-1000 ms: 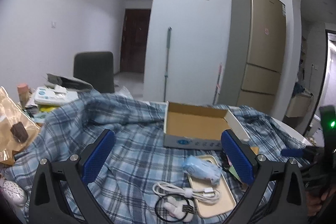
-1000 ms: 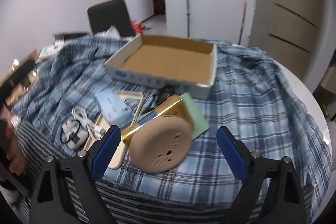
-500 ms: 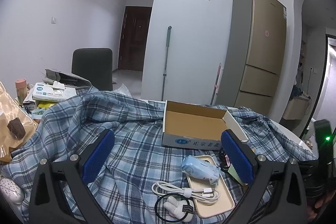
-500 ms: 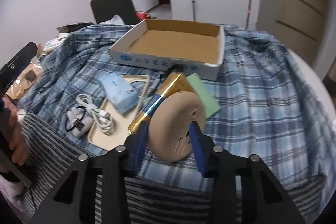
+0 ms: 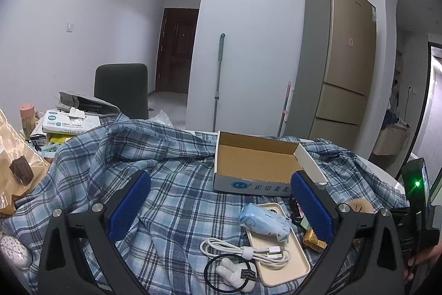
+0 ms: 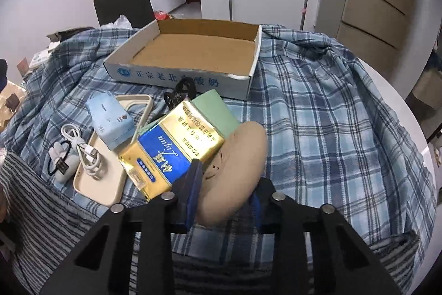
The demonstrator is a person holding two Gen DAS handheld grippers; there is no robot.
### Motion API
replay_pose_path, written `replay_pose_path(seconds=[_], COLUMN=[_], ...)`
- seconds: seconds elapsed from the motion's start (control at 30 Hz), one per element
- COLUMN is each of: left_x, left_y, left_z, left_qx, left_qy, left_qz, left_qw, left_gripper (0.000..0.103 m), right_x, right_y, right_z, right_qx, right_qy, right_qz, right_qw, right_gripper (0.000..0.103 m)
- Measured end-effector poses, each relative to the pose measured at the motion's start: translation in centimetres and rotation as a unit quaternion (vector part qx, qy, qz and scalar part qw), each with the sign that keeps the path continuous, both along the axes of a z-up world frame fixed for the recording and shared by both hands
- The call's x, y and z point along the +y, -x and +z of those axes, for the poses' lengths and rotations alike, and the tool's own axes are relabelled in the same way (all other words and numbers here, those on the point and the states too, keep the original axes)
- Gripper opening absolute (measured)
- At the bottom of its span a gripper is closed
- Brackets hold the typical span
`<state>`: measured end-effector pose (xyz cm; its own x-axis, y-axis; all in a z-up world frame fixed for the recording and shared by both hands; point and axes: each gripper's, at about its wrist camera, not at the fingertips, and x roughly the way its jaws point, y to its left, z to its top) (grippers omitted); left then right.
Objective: Organize soft objects
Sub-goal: 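Grasp the round beige perforated disc with the right gripper, then grasp the white earbuds with the left gripper while the right gripper holds the disc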
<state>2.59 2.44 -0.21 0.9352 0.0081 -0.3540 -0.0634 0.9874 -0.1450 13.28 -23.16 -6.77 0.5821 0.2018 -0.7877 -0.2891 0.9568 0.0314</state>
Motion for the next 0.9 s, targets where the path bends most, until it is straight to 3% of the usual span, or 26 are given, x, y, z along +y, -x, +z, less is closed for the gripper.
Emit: replay_pose_path(seconds=[0.17, 0.37, 0.53, 0.6, 0.67, 0.77, 0.8, 0.9], left_x=[-0.2, -0.5, -0.8, -1.1, -1.6, -1.1, -1.1, -1.9], left_y=[-0.2, -0.4, -0.8, -1.5, -3.1, -4.2, -4.2, -3.8], left_z=[-0.3, -0.5, -0.9, -1.2, -1.7, -2.3, -2.4, -3.4], left_qx=[0.005, 0.009, 0.021, 0.046, 0.116, 0.196, 0.206, 0.226], left_qy=[-0.002, -0.012, -0.017, -0.028, -0.048, -0.013, -0.01, -0.063], left_qz=[-0.005, -0.006, -0.026, -0.034, -0.057, -0.129, -0.14, -0.158], left_qw=[1.0, 0.9999, 0.9993, 0.998, 0.9904, 0.972, 0.9685, 0.959], left_gripper=[0.103, 0.103, 0.102, 0.102, 0.095, 0.092, 0.092, 0.092], right_x=[0.2, 0.2, -0.1, -0.3, -0.3, -0.2, -0.2, 0.0], right_y=[0.7, 3.4, 4.2, 4.3, 4.3, 4.2, 4.3, 4.2], right_z=[0.2, 2.6, 3.4, 3.5, 3.5, 3.4, 3.4, 3.1], right_qx=[-0.029, -0.121, -0.155, -0.158, -0.159, -0.157, -0.156, -0.149], right_qy=[0.004, -0.025, -0.04, -0.048, -0.049, -0.05, -0.051, -0.049], right_qz=[0.001, 0.026, 0.018, 0.019, 0.019, 0.022, 0.025, 0.033], right_qw=[1.0, 0.992, 0.987, 0.986, 0.986, 0.986, 0.986, 0.987], right_gripper=[0.015, 0.014, 0.014, 0.014, 0.014, 0.014, 0.014, 0.014])
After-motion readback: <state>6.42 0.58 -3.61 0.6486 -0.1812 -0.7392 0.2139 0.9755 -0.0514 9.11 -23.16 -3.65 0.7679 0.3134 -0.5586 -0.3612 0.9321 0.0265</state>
